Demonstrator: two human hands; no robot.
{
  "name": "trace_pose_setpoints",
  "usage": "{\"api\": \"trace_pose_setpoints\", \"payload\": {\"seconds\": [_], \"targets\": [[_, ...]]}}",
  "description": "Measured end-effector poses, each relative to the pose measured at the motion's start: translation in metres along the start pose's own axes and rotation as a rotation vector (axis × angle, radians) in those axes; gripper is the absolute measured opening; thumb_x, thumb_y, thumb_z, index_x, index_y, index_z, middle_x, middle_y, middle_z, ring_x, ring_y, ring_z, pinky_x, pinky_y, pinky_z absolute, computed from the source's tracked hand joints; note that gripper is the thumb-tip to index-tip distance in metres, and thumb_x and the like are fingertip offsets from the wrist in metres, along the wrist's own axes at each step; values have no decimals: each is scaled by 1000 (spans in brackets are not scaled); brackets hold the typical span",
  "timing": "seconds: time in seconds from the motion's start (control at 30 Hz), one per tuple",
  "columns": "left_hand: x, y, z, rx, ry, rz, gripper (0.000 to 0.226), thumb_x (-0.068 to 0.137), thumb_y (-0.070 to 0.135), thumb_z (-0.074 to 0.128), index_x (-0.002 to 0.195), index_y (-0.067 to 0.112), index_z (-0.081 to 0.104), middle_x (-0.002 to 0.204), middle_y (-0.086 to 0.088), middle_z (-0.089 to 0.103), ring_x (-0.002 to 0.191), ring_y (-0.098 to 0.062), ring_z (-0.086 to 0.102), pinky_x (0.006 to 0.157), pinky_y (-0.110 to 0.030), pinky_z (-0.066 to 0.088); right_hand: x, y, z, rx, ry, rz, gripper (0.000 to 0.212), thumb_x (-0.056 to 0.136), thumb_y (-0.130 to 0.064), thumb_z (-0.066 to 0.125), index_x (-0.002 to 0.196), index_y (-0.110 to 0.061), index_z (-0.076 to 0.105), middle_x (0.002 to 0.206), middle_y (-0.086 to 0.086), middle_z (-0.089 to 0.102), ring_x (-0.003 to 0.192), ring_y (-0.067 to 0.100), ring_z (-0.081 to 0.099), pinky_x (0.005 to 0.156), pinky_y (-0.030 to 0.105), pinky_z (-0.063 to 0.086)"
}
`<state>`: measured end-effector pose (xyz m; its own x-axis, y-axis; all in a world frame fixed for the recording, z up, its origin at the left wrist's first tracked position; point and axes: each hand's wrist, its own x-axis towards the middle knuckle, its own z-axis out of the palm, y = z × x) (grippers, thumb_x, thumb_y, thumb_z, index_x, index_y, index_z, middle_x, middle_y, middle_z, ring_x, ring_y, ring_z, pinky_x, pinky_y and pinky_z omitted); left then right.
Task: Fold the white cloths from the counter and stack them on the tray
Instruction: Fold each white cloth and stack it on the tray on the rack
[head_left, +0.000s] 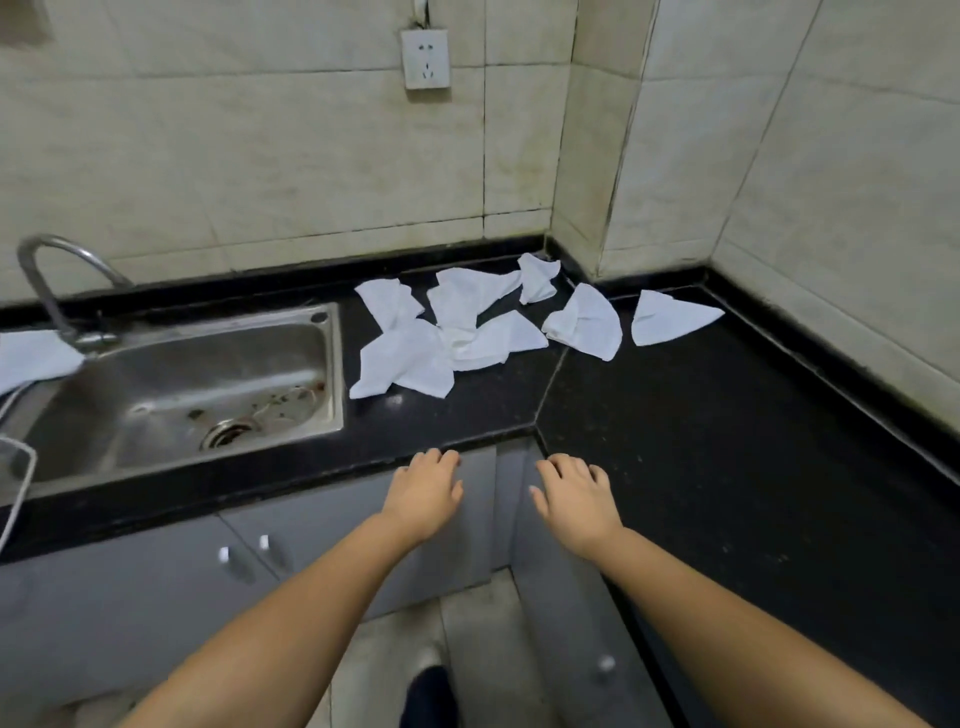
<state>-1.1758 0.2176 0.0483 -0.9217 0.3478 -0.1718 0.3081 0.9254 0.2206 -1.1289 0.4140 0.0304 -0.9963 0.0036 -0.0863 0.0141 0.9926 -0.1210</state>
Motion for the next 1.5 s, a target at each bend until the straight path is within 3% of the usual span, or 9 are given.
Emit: {"api": "trace_pose_setpoints", "payload": {"seconds": [0.3,0.57,0.73,0.77,0.87,1.03,1.17,1.33,1.5], "targets": [[158,-105,-35,5,-60,68,25,91,10,39,110,11,54,113,-8,57,107,-28,54,86,-38,44,175,-73,7,51,-82,-40,29,99,-26,38,123,-18,52,128,2,50,122,23,43,101,37,29],[229,-130,-15,112,-203,276,24,92,10,41,113,12,53,117,-8,53,108,-28,53,94,-37,41,247,-103,29,13,-174,-19,31,97,-23,42,126,-16,48,128,5,48,118,25,43,92,35,34],[243,-134,-7,179,-124,372,22,93,12,40,112,10,51,119,-8,50,112,-25,47,96,-32,33,262,-108,32,-67,-76,37,33,52,-28,88,73,-19,63,76,0,61,69,19,60,55,29,44],[244,-134,-6,174,-114,379,22,94,13,39,111,10,52,119,-7,51,112,-25,47,96,-31,32,264,-108,31,-51,-96,31,27,61,-27,83,77,-18,64,82,2,61,76,20,60,61,30,45],[242,-134,-6,101,-100,368,20,94,14,40,106,11,56,113,-6,53,108,-23,49,94,-29,34,267,-103,33,104,-117,32,20,92,-23,49,108,-14,56,113,5,52,110,24,47,87,33,36],[228,-127,-25,-257,-28,211,17,93,20,50,97,9,62,95,-7,65,90,-22,58,80,-32,45,255,-82,1,732,-2,172,2,87,-16,56,85,-15,55,78,-3,55,76,14,51,69,23,41],[221,-110,-53,-556,-78,78,15,92,18,58,98,9,68,97,-6,69,86,-13,59,75,-20,44,237,-47,-48,1092,186,267,12,91,-13,57,85,-23,60,83,0,60,73,9,51,70,17,44],[216,-64,-109,-841,-204,130,15,92,17,59,100,11,70,95,8,67,87,-3,60,69,-4,45,200,4,-113,1310,245,267,15,94,-17,55,98,-25,67,91,-1,66,87,10,59,85,25,47],[215,0,-144,-830,-326,276,11,86,28,67,94,23,72,95,8,72,93,-6,65,90,-22,48,145,71,-154,1319,251,271,17,94,-13,56,103,-21,67,94,4,70,87,17,66,81,32,54]]}}
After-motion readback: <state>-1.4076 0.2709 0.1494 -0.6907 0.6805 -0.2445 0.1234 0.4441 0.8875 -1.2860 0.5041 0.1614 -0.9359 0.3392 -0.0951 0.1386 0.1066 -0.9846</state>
